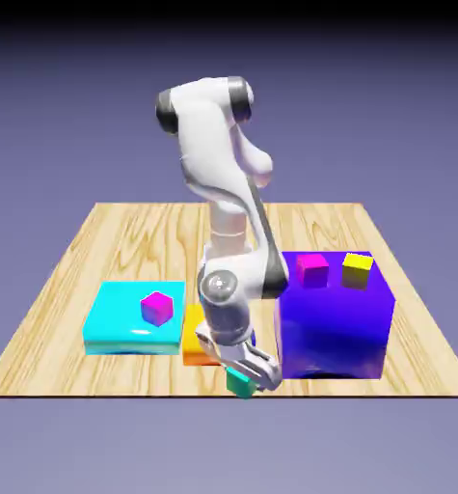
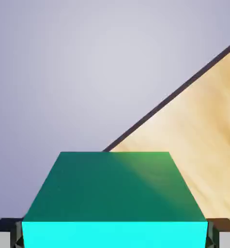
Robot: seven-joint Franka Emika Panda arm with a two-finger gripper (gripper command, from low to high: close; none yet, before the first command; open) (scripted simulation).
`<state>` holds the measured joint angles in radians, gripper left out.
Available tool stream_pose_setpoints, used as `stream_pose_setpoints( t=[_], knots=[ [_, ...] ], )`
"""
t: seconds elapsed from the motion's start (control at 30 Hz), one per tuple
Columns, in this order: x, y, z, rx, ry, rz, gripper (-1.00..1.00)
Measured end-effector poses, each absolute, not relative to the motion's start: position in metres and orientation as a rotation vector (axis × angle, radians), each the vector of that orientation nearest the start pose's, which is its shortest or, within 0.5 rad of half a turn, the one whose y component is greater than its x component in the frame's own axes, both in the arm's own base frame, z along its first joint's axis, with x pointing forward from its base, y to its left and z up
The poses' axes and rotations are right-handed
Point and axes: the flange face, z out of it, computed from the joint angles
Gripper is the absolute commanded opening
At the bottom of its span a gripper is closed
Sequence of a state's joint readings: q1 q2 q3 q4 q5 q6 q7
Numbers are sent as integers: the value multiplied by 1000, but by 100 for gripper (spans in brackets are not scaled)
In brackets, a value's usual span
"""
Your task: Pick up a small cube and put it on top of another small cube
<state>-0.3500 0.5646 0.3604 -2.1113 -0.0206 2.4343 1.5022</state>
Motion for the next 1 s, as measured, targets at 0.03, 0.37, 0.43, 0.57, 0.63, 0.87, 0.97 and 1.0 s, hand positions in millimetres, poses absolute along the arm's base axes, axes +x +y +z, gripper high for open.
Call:
stream_pose_setpoints(
  t=[0.03, 0.37, 0.43, 0.57, 0.63, 0.87, 0.97, 1.0],
  knots=[
    [555, 11, 163, -2275, 2134, 431, -100],
    [556, 145, 367, -2513, 1861, 351, -100],
    [537, 178, 404, -2491, 1888, 366, -100],
    [482, 249, 467, -2483, 1927, 394, -100],
    [466, 269, 471, -2450, 1964, 433, -100],
    [465, 257, 403, -2405, 2010, 433, 100],
    [458, 274, 419, -2450, 1967, 432, 100],
    [465, 266, 436, -2435, 1982, 432, 100]
  ],
)
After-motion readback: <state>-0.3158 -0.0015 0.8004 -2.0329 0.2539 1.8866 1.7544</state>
